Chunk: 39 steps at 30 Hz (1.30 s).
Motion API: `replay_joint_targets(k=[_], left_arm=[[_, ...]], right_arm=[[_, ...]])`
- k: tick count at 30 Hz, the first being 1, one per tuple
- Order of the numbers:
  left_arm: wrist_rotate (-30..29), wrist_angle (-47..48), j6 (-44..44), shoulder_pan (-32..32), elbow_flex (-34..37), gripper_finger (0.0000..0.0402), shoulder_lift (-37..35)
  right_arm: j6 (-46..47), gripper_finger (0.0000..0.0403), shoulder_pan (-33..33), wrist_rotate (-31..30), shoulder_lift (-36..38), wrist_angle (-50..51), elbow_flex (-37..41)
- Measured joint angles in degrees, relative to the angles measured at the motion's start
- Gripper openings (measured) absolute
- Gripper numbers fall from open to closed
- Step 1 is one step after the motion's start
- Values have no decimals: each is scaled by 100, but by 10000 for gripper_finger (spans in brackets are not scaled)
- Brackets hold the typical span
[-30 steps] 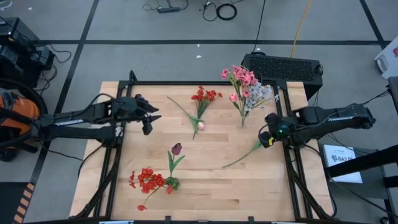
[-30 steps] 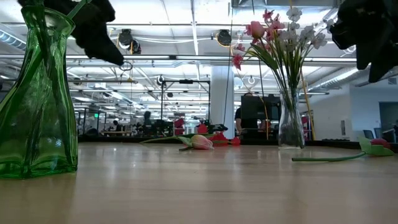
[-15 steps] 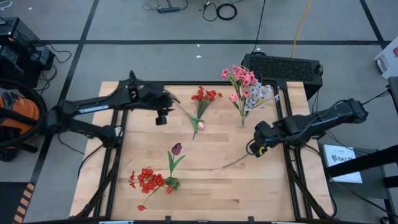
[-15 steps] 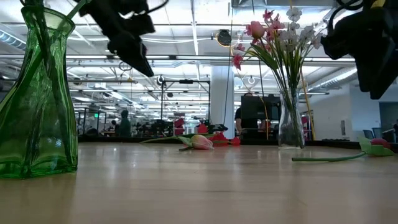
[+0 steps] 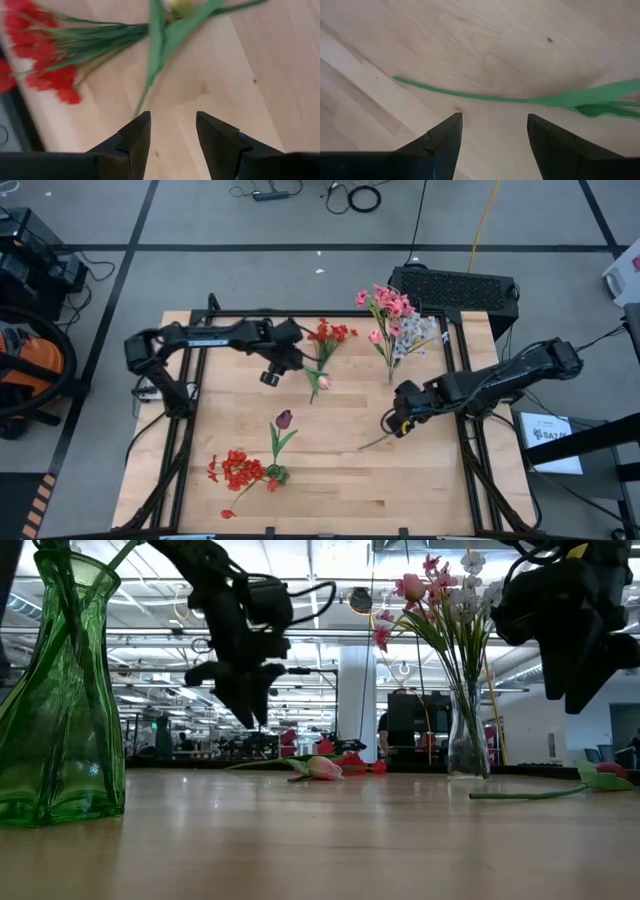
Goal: Sort flowers into vase by color
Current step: Put the pink flower into the transparent vase
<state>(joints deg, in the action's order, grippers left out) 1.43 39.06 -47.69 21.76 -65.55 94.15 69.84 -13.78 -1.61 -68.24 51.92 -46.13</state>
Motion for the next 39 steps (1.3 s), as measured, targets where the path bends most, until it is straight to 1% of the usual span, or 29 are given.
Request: replay_joint_targets(k=[3, 7, 10, 12, 14, 16, 18, 21, 26, 31, 33, 37, 39], left_arm=[[-25, -125, -310, -15, -65, 164, 266], [-321, -379, -586, -13, -121, 164, 501], [-277, -420, -866, -13, -124, 164, 656], [-157, -300, -967, -15, -125, 164, 832], [-171, -270, -1024, -15, -121, 164, 1014], [-468, -490, -977, -16, -119, 164, 1150], [-763, -793, -927, -13, -119, 164, 1213], [-808, -1038, -922, -16, -119, 164, 1224], [-828, -556, -819, -124, -318, 164, 1224], [-1135, -519, -824, -240, -614, 164, 1177], [-1042, -672, -824, -229, -723, 164, 1164], [-683, -1159, -857, -92, -722, 164, 1223], [-545, -1138, -856, -38, -722, 164, 1266]], right_arm=[[21, 215, 0, -1, -36, -162, 0], [254, 215, 0, -2, -49, -205, 0], [321, 215, 0, -2, -49, -205, 0], [321, 215, 0, -2, -49, -208, 0], [323, 215, 0, -1, -49, -210, 0], [326, 215, 0, -2, -49, -243, 0], [325, 215, 0, -2, -49, -283, 0], [326, 215, 0, -2, -49, -380, 1], [326, 215, 0, -2, -49, -409, 0], [328, 215, 0, -2, -49, -413, 0], [375, 215, 0, -4, -49, -415, 1], [473, 215, 0, -4, -49, -413, 1], [474, 215, 0, -4, -49, -418, 1]])
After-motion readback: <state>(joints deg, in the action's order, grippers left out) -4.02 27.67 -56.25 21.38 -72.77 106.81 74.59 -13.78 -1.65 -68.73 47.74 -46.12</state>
